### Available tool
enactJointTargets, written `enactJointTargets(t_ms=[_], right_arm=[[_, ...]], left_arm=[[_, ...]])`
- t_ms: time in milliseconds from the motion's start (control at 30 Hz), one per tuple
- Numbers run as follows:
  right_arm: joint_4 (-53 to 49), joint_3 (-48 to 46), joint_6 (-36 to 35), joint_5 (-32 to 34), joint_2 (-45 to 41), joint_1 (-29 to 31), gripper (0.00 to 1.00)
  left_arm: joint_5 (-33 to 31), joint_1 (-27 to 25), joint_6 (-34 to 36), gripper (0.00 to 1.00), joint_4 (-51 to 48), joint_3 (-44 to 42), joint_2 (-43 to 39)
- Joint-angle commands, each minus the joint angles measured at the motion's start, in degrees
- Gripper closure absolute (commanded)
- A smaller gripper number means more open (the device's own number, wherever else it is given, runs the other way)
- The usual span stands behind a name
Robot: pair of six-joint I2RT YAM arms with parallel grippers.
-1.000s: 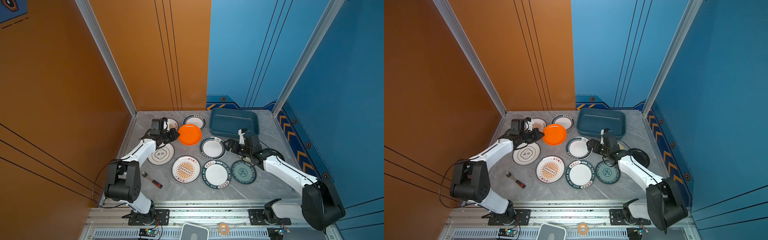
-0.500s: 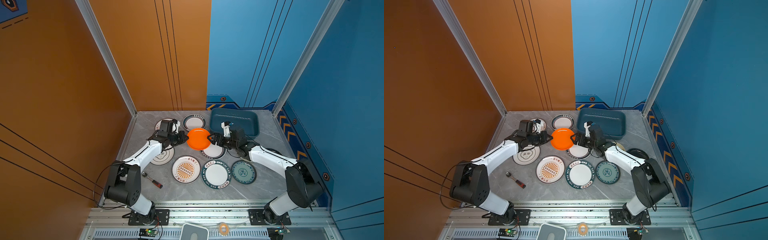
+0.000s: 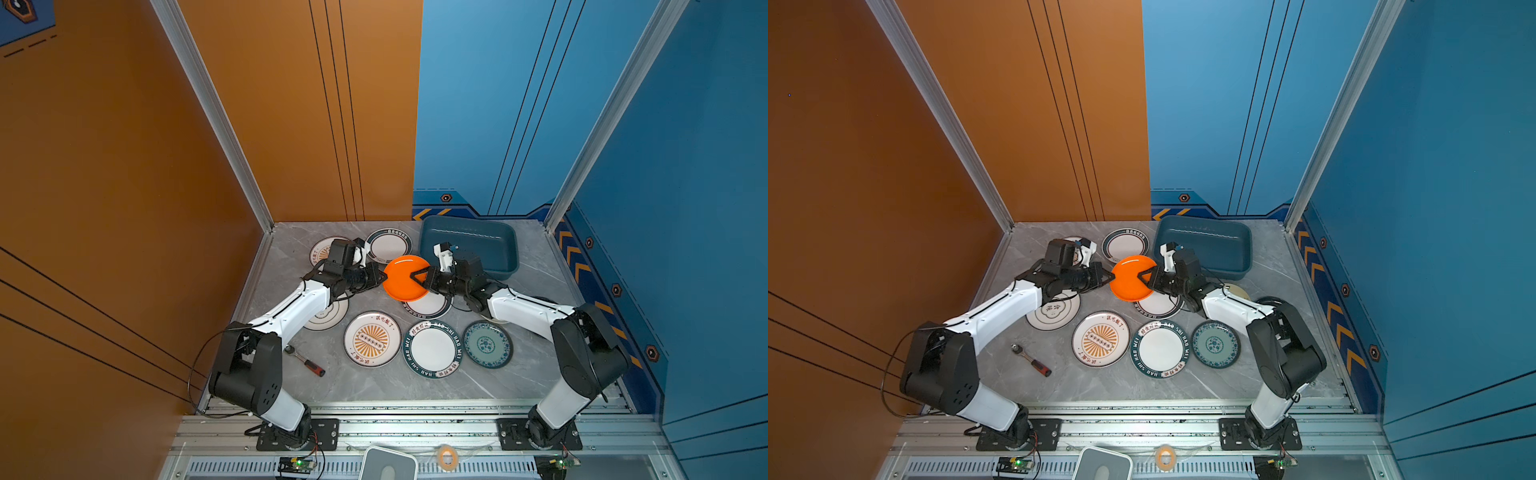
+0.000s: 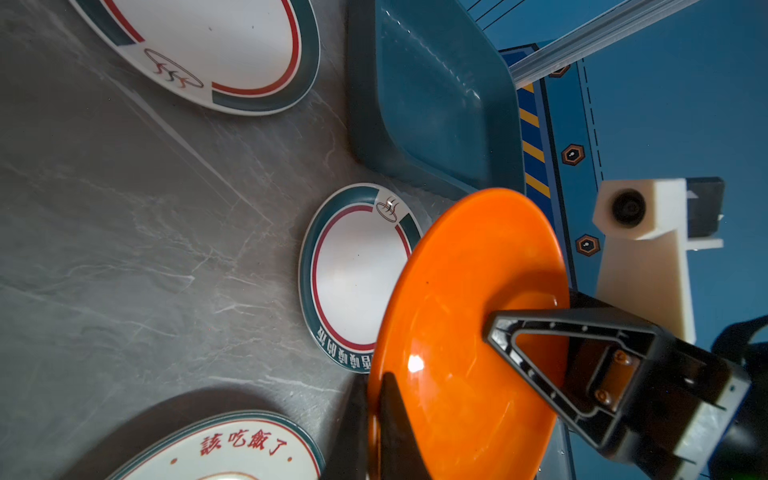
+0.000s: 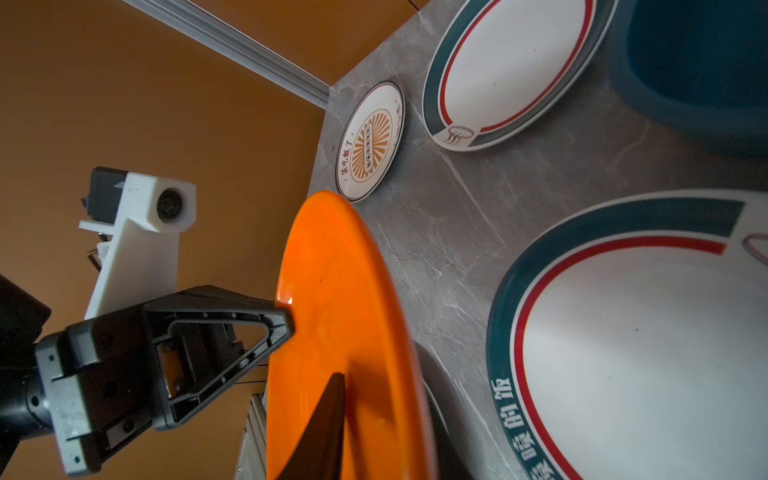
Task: Place the plates into the plastic bin on the countertop
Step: 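Lift the orange plate with the left gripper while the right gripper grasps its rim, then carry the orange plate with the right gripper into the teal bin and release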
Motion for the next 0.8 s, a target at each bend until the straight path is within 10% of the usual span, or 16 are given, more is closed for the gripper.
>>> enactJointTargets(t_ms=[0,267,433,767], right_arm=[[0.20,-0.51,-1.11,-1.22,0.27,0.68,0.91],[-4.15,-0.43,-2.86,-0.50,-2.80,-2.49,1.00],[-17.14,3.51,-9.29,2.96,-7.03,-7.52,1.00],[-32.69,16.86,-16.60,6.74,-3.47,-27.37,1.00]], left_arm=[[2.03,-1.17,0.06,1.00,1.94,2.41,0.15],[1.34,-1.43,0.85,0.66,1.57,2.26,0.74],[0.75,-1.60,3.77,0.02,0.02,2.26,0.33],[-0.16,-0.62,2.83,0.02,8.50,-2.41,1.56]])
